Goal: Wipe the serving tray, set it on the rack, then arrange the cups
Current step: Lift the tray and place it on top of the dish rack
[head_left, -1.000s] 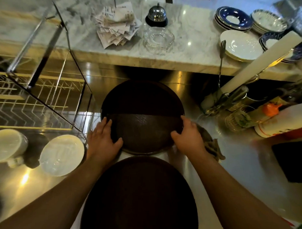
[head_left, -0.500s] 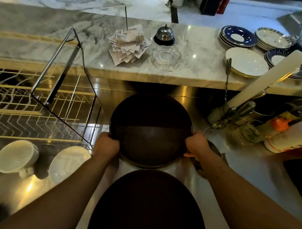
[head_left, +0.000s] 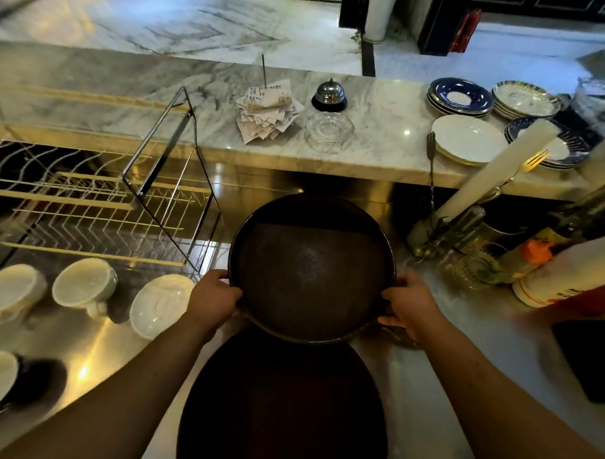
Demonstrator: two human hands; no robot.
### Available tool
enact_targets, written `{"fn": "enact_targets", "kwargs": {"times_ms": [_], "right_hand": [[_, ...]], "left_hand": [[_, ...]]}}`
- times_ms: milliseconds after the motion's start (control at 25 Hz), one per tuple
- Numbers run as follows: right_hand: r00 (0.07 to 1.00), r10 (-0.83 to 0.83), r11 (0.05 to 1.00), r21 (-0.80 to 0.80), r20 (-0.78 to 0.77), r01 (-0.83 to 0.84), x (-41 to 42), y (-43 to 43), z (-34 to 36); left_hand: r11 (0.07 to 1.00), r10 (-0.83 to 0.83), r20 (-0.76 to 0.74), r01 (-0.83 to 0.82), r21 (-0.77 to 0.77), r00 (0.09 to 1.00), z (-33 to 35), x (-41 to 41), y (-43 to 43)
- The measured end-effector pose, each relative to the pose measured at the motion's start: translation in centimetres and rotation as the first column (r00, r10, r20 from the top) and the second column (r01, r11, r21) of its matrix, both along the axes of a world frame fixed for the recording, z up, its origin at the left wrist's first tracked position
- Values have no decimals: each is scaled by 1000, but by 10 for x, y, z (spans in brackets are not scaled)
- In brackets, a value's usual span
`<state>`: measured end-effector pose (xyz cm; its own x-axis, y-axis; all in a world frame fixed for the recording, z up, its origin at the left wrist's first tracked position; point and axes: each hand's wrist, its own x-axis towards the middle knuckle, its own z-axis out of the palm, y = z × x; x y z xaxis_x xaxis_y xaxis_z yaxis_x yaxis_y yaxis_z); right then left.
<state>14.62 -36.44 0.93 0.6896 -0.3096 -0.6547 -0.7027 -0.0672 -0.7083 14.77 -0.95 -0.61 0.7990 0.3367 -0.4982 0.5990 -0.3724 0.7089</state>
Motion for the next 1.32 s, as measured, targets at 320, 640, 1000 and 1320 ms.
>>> {"fn": "enact_targets", "kwargs": {"times_ms": [320, 640, 1000, 1320], "right_hand": [[997, -18, 991, 134, 75, 7, -73, -14, 19], [994, -70, 987, 152, 79, 57, -142, 16, 36], [993, -117, 992, 35, -21, 117, -227, 59, 38], [999, -11, 997, -80, -35, 8, -278, 58, 10]], "left_hand": [[981, 79, 65, -66, -180, 995, 21, -82, -4], [969, 19, 85, 3, -246, 996, 30, -129, 27], [961, -123, 45, 131, -242, 991, 31, -186, 69], [979, -176, -6, 174, -108, 984, 14, -240, 69]]}}
